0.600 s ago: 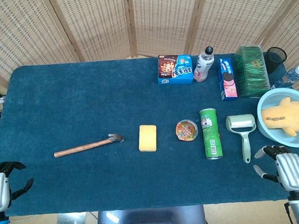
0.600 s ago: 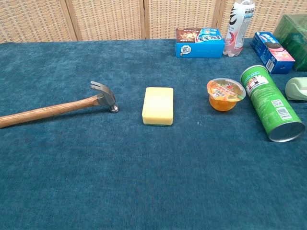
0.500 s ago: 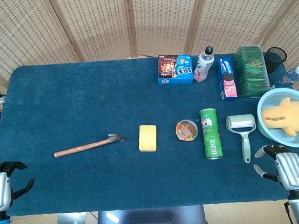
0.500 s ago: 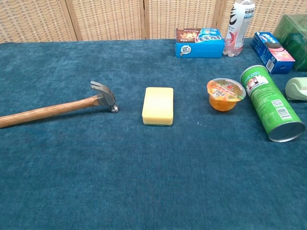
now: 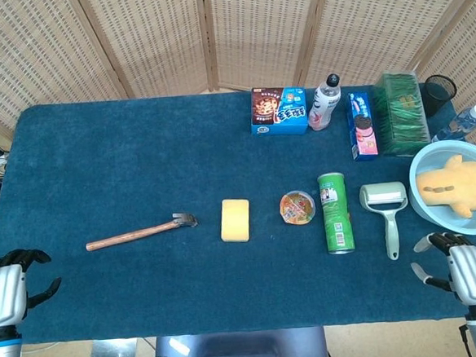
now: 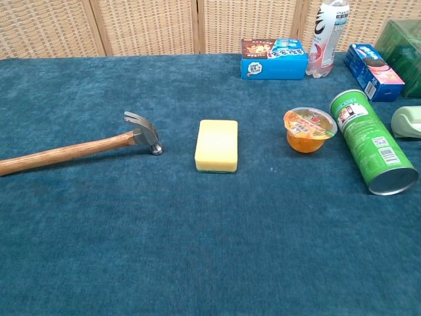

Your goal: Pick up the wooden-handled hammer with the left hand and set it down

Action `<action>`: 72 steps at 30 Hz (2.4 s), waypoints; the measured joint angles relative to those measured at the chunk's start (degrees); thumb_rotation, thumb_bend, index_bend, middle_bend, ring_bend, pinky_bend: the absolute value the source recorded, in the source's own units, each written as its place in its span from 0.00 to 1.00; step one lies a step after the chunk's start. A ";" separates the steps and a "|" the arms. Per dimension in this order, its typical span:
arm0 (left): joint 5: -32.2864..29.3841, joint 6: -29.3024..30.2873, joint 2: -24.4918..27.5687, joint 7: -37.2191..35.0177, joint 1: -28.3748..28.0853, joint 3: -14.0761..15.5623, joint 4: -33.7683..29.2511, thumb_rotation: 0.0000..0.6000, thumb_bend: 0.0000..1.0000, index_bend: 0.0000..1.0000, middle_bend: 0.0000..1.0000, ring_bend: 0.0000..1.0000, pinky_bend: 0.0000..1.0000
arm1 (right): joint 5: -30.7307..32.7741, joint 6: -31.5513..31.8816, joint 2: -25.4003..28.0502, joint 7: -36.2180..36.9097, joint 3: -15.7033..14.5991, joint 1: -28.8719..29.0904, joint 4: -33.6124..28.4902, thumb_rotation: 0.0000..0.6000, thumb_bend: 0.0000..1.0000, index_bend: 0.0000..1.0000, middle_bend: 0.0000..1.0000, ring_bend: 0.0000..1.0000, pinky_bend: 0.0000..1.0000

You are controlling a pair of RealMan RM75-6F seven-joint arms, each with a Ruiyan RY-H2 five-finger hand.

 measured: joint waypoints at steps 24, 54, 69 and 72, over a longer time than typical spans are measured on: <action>-19.22 -30.22 -6.41 12.48 -24.15 -5.77 7.78 1.00 0.27 0.15 0.34 0.23 0.35 | 3.68 0.91 0.49 1.17 0.97 -2.46 1.33 1.00 0.29 0.50 0.51 0.44 0.37; -26.52 -40.44 -12.45 9.55 -35.83 -2.28 19.38 1.00 0.49 0.19 0.34 0.23 0.36 | 5.45 1.81 1.54 0.54 1.26 -4.90 0.15 1.00 0.29 0.50 0.51 0.44 0.37; -28.43 -48.52 -10.81 -1.12 -38.12 -2.01 17.79 1.00 0.78 0.47 0.54 0.53 0.63 | 6.46 1.82 2.08 1.26 0.83 -6.64 -0.91 1.00 0.29 0.50 0.51 0.44 0.38; -26.58 -47.57 -11.01 -5.20 -37.44 -3.07 17.34 1.00 0.78 0.48 0.55 0.55 0.65 | 6.25 2.12 2.20 1.10 0.81 -6.89 -1.11 1.00 0.29 0.50 0.51 0.44 0.38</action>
